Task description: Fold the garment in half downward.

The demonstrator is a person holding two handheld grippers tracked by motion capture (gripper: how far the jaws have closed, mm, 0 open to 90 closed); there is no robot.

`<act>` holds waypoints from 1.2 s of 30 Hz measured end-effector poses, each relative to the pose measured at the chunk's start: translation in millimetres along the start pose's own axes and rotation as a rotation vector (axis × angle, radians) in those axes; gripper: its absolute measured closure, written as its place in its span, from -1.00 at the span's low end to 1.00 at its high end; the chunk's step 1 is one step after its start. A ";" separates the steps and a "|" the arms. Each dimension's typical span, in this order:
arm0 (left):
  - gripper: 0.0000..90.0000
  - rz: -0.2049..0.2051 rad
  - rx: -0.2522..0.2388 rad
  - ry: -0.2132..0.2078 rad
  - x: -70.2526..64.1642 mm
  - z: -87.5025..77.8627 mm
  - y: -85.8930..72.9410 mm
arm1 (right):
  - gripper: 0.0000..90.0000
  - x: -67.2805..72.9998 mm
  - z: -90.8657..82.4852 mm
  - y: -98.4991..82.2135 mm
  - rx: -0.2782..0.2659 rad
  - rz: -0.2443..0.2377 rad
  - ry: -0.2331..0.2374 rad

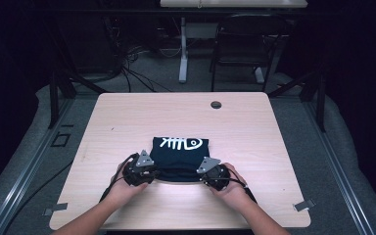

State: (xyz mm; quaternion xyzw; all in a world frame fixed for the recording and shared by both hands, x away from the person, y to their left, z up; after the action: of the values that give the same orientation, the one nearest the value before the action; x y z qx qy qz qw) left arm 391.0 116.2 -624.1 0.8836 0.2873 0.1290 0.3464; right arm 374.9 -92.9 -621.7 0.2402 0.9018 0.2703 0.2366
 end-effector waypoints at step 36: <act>0.23 -0.099 -0.125 0.018 0.8 -43.6 -1.2 | 0.47 3.2 -35.7 6.2 -0.066 0.019 -0.010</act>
State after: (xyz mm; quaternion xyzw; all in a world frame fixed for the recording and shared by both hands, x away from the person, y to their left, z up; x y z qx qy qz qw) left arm 372.5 140.8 -593.2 0.8438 0.3249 0.1373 0.4044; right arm 354.5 -100.0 -592.4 0.2422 0.8889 0.3008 0.2463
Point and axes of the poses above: each handheld gripper's, and its own axes: z roughly forward along the jaws, y roughly out of its top, x roughly to its left, the point moved 8 cm from there along z, roughly forward along the jaws, and after that the axes turned 3 degrees about -y, right-handed, at the moved point
